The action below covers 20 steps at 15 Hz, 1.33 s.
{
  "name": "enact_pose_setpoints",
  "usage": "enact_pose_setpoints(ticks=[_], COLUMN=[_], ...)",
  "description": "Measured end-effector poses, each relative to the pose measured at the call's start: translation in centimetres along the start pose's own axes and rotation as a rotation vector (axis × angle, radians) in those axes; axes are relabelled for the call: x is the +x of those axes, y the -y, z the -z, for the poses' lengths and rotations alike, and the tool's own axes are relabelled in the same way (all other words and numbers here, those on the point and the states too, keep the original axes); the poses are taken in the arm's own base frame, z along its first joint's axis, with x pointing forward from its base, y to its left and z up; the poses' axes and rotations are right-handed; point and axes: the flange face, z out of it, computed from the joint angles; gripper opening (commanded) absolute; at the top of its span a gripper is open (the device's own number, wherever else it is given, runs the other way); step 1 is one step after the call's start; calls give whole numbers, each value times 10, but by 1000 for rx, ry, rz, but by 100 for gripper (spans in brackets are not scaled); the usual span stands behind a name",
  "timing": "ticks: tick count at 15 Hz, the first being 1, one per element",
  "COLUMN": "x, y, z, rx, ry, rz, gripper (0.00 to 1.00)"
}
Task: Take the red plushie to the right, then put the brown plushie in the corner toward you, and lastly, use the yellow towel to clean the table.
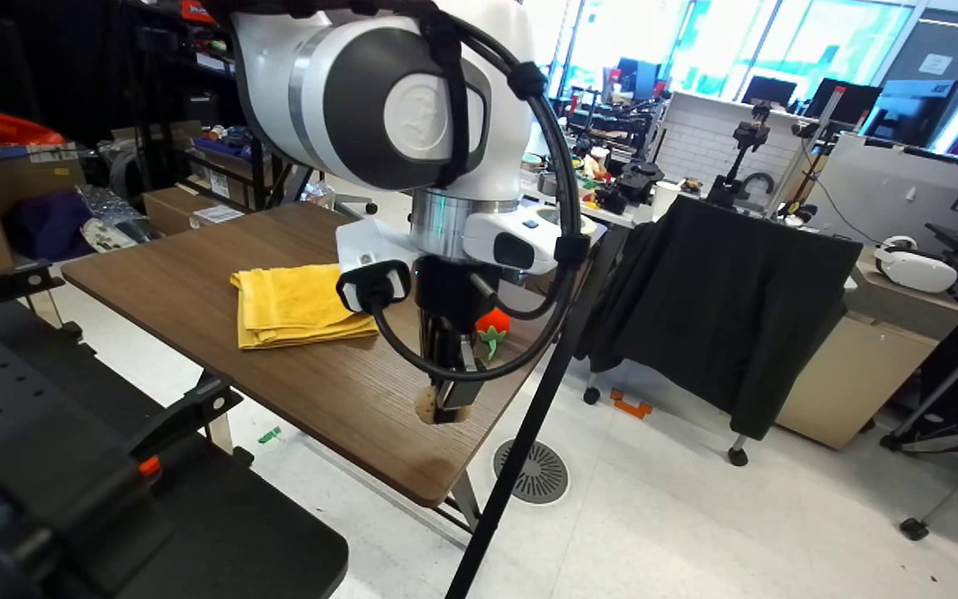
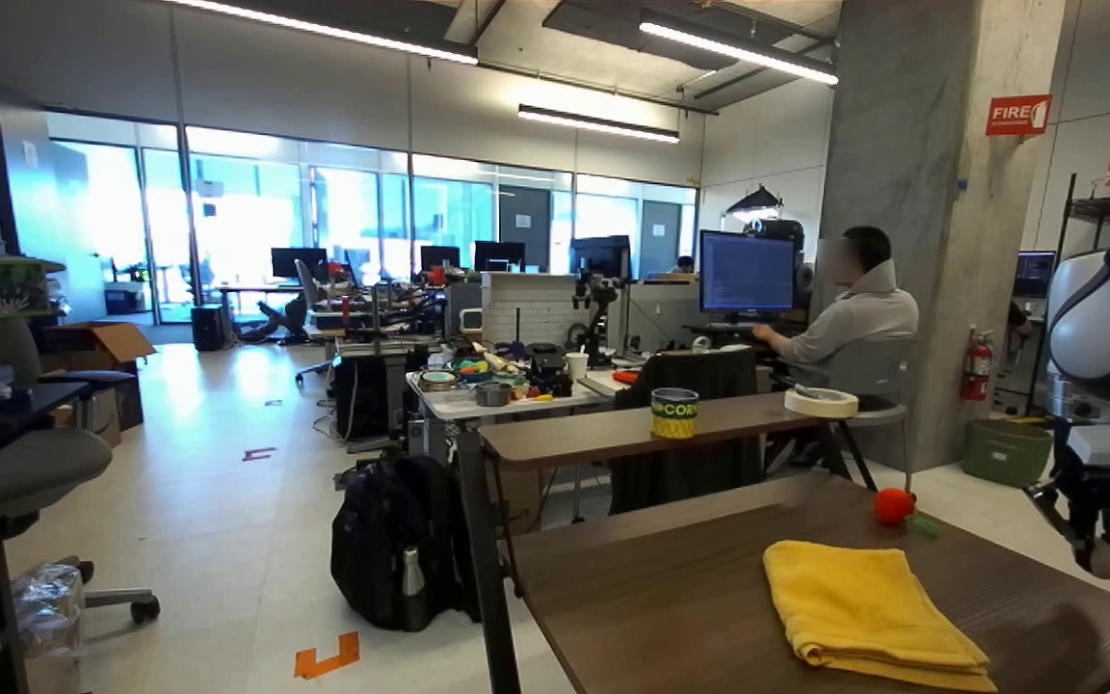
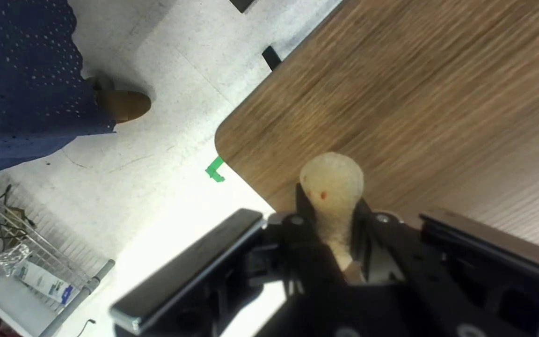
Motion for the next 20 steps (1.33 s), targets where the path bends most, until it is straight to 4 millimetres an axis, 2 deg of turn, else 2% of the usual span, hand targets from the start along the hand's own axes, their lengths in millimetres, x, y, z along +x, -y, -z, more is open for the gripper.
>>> enact_pose_setpoints(ticks=[3,4,6,12,13,17,20], x=[11,14,19,25,25,23,16], y=[4,4,5,5,4,9,27], z=[0,0,0,2,1,1,6], rx=[29,36,48,60,58,96,218], ry=[-7,-8,-10,52,72,135,150], rz=[26,35,60,162,179,260,348], gripper=[5,44,51,95,99,100,100])
